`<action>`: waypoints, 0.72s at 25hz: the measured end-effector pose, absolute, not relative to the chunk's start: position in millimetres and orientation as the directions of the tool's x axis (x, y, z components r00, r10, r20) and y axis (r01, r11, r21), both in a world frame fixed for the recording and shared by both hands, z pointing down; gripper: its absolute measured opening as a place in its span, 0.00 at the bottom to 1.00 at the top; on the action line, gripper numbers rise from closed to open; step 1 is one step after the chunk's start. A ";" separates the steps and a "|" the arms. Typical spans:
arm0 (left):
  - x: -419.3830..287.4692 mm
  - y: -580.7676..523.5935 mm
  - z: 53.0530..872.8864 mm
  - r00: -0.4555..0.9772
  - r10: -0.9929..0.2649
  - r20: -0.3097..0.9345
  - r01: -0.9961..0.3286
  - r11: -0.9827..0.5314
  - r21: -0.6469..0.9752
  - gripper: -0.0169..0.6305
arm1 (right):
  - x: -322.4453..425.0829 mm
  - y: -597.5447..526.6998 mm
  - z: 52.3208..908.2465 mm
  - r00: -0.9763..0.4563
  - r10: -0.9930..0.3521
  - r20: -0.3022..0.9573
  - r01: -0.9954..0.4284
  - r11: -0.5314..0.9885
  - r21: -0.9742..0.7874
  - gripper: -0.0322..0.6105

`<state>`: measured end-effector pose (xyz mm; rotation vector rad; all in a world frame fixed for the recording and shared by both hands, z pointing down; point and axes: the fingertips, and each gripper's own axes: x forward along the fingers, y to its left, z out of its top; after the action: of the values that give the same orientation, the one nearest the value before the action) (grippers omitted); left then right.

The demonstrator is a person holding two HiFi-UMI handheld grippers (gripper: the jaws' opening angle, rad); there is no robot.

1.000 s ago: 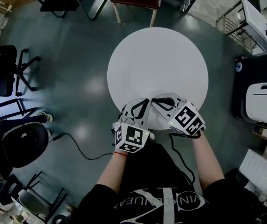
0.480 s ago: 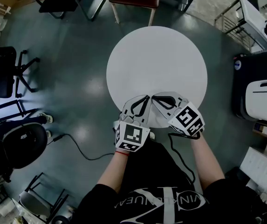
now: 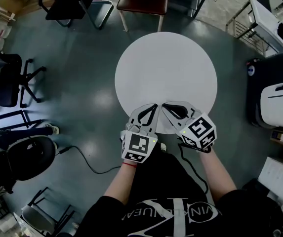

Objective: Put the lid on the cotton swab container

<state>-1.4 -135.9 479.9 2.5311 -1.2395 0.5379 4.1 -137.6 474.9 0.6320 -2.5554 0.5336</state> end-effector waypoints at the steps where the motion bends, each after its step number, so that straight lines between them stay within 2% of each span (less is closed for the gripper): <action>1: -1.8 -133.0 477.5 0.563 -0.700 0.440 -0.800 -0.596 0.076 0.04 | 4.0 -134.8 471.0 -0.795 -0.341 0.502 -0.511 0.822 -0.252 0.06; 18: -0.8 -74.9 405.7 0.531 -0.771 0.352 -0.835 -0.546 0.064 0.04 | 23.3 -78.4 400.1 -0.797 -0.468 0.381 -0.569 0.794 -0.213 0.05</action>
<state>-0.8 -74.9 405.7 2.5463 -1.3577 0.4180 23.3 -78.4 400.1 0.7946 -2.6746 0.4595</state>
